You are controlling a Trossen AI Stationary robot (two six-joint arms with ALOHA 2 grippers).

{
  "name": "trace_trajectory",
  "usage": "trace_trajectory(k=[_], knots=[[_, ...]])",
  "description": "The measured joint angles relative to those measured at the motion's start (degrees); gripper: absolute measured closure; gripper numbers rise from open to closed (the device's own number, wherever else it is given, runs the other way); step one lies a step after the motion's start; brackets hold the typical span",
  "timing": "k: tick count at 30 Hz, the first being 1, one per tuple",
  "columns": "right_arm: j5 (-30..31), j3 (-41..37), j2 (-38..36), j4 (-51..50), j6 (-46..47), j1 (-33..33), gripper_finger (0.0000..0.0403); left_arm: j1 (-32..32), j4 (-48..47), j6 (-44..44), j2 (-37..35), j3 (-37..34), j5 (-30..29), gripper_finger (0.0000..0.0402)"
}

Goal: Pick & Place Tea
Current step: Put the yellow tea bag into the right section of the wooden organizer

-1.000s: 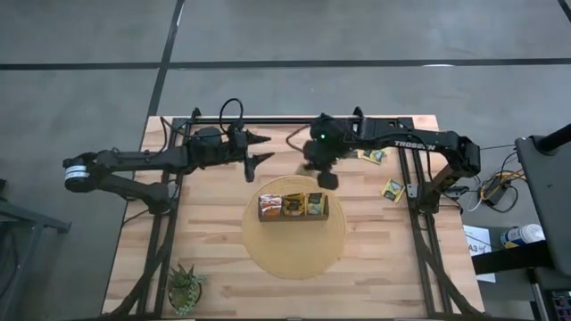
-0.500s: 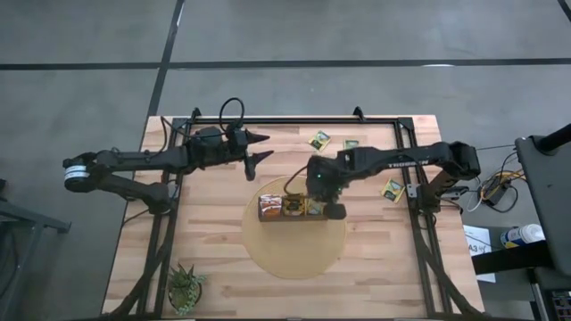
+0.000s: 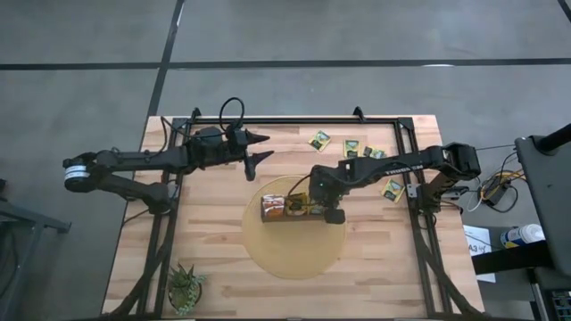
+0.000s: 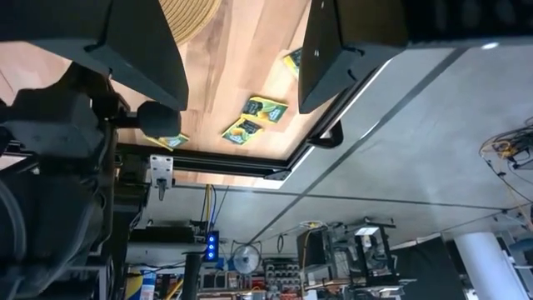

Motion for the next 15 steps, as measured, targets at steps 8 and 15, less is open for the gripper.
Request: trace_trajectory(k=[8,15], knots=[[-0.33,-2.53,0.00,1.05,0.01,0.00,0.0394,0.00,0.41,-0.02,0.00,0.00,0.04,0.0180],[-0.67,-5.11,0.00,4.06,0.23,0.00,0.0394,0.00,0.39,-0.13,0.00,0.00,0.07,0.0180]])
